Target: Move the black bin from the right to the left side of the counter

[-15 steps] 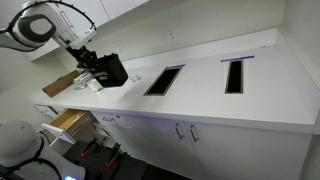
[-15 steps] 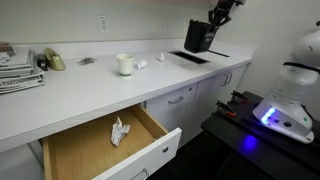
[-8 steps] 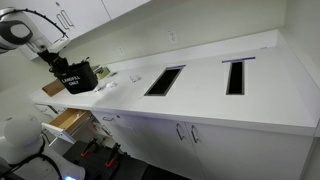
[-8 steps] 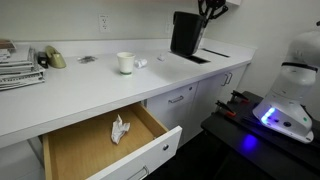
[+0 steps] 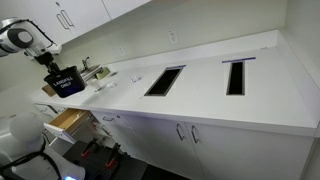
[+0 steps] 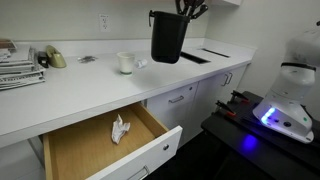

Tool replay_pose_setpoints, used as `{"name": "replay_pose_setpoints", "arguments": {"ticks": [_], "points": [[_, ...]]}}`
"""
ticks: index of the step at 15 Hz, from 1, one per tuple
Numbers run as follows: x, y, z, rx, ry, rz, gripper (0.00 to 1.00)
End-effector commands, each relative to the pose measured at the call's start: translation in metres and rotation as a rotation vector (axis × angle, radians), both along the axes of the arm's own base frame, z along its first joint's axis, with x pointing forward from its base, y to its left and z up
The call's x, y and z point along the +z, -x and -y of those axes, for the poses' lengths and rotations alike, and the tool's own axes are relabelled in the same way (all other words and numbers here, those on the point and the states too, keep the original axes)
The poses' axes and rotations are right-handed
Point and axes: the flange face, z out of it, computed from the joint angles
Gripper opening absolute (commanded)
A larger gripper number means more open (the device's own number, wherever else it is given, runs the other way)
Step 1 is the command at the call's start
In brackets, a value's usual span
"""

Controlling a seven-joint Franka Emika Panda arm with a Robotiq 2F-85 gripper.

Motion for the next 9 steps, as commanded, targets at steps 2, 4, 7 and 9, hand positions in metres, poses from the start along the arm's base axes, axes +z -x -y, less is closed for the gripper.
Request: {"name": "replay_pose_setpoints", "arguments": {"ticks": [2, 4, 7, 9], "points": [[-0.005, -0.009, -0.010, 0.029, 0.007, -0.009, 0.09], [-0.005, -0.011, -0.011, 0.031, 0.006, -0.009, 0.09], [-0.004, -0.012, -0.037, 0.091, -0.003, 0.024, 0.02], [-0.004, -0.013, -0.065, 0.127, -0.003, 0.054, 0.02]]}}
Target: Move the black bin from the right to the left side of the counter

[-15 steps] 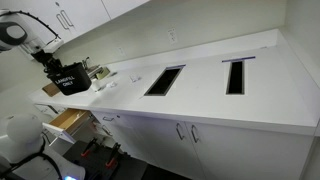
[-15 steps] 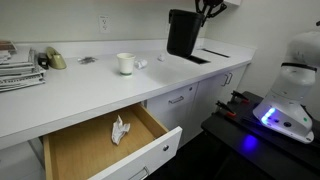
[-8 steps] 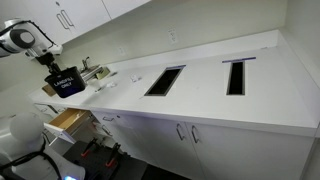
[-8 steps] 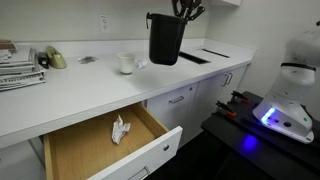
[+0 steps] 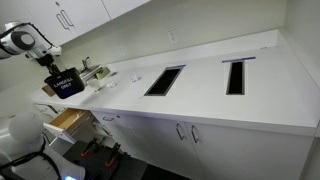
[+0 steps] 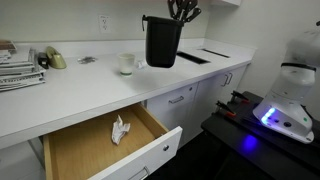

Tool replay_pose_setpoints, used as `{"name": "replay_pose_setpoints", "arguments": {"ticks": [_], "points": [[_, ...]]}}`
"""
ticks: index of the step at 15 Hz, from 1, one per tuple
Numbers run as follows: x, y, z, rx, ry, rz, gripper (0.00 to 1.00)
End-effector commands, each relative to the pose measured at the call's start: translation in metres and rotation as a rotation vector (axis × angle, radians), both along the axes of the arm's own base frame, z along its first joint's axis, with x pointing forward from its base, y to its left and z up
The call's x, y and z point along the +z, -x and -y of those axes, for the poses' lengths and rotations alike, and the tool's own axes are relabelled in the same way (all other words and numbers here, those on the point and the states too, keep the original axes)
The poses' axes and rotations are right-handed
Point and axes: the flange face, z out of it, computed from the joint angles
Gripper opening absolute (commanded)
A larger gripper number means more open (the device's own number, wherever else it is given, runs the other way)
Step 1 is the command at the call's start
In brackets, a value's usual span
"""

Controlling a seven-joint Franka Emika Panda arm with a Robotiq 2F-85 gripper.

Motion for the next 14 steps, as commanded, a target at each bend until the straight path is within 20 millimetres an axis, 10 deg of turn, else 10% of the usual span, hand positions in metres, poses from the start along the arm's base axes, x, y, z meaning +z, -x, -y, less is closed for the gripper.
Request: {"name": "replay_pose_setpoints", "arguments": {"ticks": [1, 10, 14], "points": [[0.004, -0.008, -0.051, 0.083, -0.018, 0.054, 0.02], [-0.037, -0.096, -0.121, 0.181, 0.013, 0.085, 0.02], [-0.037, -0.105, -0.157, 0.302, -0.045, 0.066, 0.02]]}}
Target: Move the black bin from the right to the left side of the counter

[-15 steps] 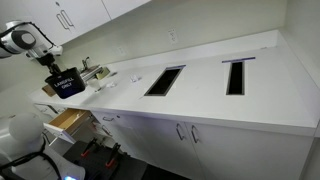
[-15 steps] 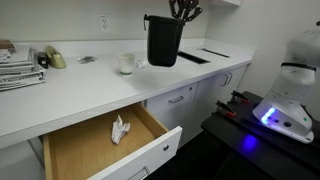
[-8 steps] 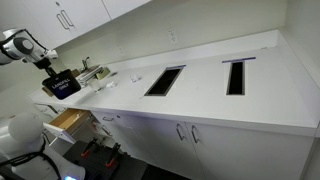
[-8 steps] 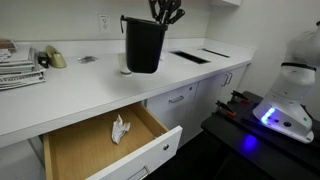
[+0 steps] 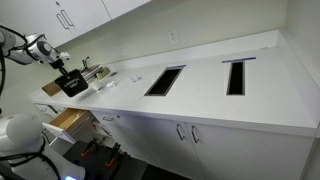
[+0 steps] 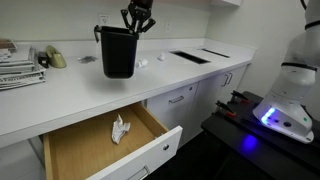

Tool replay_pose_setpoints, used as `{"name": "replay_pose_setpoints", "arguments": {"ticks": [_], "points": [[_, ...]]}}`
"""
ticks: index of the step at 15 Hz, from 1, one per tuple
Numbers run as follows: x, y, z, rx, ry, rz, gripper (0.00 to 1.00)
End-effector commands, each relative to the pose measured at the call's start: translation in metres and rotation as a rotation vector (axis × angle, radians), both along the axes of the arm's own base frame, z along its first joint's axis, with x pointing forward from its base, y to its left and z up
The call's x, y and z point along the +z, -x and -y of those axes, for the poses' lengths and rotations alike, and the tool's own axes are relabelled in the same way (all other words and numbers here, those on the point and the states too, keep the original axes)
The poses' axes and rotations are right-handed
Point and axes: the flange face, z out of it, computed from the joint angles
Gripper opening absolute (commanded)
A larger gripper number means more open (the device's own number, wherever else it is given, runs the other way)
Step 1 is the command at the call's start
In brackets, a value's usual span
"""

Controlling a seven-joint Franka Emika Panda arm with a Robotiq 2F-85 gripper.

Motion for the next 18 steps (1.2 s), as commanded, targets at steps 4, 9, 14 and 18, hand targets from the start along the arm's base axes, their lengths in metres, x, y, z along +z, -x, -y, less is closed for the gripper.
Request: {"name": "replay_pose_setpoints", "arguments": {"ticks": [4, 9, 14, 18], "points": [[0.012, -0.010, -0.054, 0.132, -0.063, -0.007, 0.02], [-0.012, -0.010, -0.074, 0.165, -0.021, -0.033, 0.02], [-0.037, -0.008, -0.091, 0.211, 0.028, 0.003, 0.02], [-0.050, -0.013, -0.096, 0.210, 0.062, 0.048, 0.02]]}}
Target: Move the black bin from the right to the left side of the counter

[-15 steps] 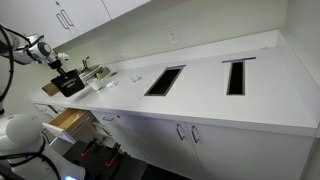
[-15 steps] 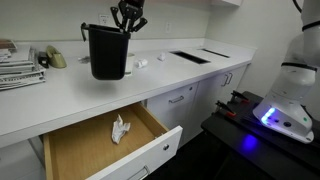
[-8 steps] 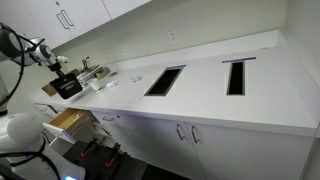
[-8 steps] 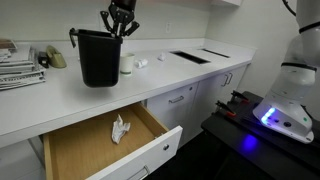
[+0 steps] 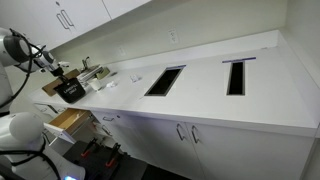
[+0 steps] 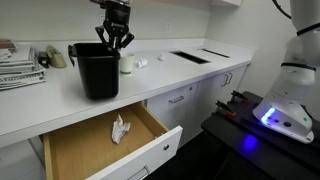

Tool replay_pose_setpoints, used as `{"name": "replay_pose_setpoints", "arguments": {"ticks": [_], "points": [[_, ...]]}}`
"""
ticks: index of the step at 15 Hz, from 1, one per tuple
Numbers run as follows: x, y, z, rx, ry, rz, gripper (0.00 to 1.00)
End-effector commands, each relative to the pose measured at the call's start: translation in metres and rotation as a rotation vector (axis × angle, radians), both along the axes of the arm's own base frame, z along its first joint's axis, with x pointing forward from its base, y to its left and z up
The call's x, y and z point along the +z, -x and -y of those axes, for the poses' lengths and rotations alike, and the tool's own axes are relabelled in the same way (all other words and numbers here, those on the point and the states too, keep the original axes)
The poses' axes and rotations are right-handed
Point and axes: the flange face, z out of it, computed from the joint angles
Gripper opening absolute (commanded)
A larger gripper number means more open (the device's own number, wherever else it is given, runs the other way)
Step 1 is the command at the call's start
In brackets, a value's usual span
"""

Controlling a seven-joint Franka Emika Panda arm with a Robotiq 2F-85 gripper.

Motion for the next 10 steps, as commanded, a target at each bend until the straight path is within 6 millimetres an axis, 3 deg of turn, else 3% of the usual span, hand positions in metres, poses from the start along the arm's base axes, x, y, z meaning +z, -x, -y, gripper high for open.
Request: {"name": "replay_pose_setpoints", "arguments": {"ticks": [1, 4, 5, 6, 10], "points": [[0.003, -0.009, -0.007, -0.004, 0.009, 0.050, 0.02], [-0.001, -0.014, -0.008, -0.008, 0.014, 0.059, 0.02], [-0.001, -0.014, -0.008, -0.009, 0.015, 0.058, 0.34], [0.000, -0.014, -0.009, -0.007, 0.016, 0.058, 0.35], [0.021, -0.007, -0.011, 0.001, -0.003, 0.067, 0.64]]}}
